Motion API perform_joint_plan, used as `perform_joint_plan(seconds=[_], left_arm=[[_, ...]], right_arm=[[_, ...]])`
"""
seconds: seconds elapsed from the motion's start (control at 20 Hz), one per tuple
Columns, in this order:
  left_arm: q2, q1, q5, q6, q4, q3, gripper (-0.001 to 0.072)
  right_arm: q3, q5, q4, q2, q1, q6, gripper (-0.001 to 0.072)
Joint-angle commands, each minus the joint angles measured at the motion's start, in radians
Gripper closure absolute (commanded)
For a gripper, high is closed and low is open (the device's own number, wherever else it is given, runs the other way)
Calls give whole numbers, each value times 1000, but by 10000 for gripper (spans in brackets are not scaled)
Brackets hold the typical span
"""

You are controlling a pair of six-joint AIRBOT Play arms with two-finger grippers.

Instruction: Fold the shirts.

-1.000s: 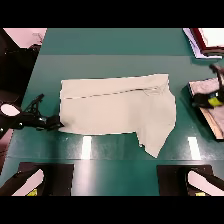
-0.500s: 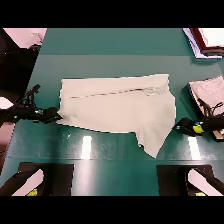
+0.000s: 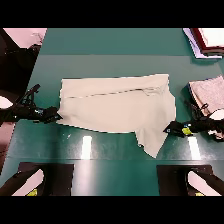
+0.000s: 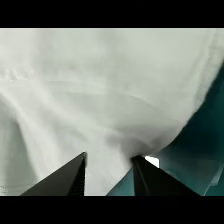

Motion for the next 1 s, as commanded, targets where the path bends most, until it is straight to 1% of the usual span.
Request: perform_joint_plan(seconds=[0.0, 0.05, 0.1, 0.2, 0.3, 0.35, 0.45, 0.5, 0.6, 0.65, 0.7, 0.8, 0.9, 0.95], left_arm=[[1, 0, -16, 6, 0, 1, 683], [1, 0, -23, 11, 1, 1, 683], [1, 0, -31, 25, 1, 2, 684], [2, 0, -74, 34, 10, 17, 684], [34, 0, -126, 34, 47, 44, 685], [71, 0, -134, 34, 69, 46, 685], [149, 0, -196, 34, 125, 39, 685], [179, 0, -249, 34, 139, 30, 685], [208, -1, -351, 30, 142, 18, 684], [214, -1, -377, 14, 137, 18, 684], [214, -1, -370, -6, 119, 18, 684], [213, -1, -287, -17, 62, 24, 684], [207, -6, -174, -22, 6, 45, 685], [189, -22, -137, -21, 9, 64, 685]], right_arm=[[-2, -7, 1, 0, 46, 11, 418], [-2, -6, 1, 0, 54, 10, 605], [-2, 4, 0, 2, 59, 8, 695], [-1, 37, -13, 40, 58, 8, 696], [-1, 106, -103, 146, 58, 9, 696], [-1, 172, -153, 217, 58, 13, 696], [-1, 298, -241, 363, 58, 48, 696], [-1, 342, -286, 441, 58, 66, 696], [0, 389, -327, 577, 58, 103, 696], [5, 396, -325, 629, 58, 127, 696], [21, 394, -314, 671, 58, 147, 696], [80, 357, -305, 693, 58, 148, 697], [158, 298, -305, 612, 59, 145, 697], [193, 267, -297, 549, 59, 130, 697]])
